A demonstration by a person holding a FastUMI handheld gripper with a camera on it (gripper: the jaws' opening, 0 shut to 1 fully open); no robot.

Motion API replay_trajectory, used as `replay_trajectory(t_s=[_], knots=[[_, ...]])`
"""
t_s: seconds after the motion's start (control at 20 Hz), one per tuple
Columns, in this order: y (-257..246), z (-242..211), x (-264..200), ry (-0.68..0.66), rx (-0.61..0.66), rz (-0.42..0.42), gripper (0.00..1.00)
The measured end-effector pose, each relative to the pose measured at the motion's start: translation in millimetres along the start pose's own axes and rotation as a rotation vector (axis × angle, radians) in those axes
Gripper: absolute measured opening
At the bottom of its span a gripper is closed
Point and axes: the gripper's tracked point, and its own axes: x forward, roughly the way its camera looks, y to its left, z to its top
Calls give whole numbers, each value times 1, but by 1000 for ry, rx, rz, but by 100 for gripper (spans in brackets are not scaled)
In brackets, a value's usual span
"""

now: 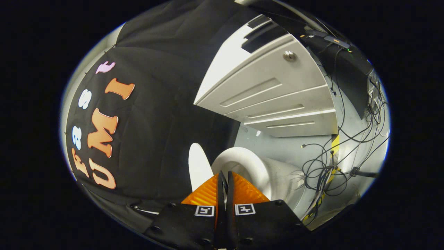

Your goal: Open the toilet lid.

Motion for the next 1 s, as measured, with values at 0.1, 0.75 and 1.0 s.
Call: replay_trajectory(t_s=[0.1,0.75,1.0], knots=[[23,-2,-10,-13,-70,2,8],[115,-23,-54,-65,-301,36,8],[144,-38,-71,-69,-376,61,8]])
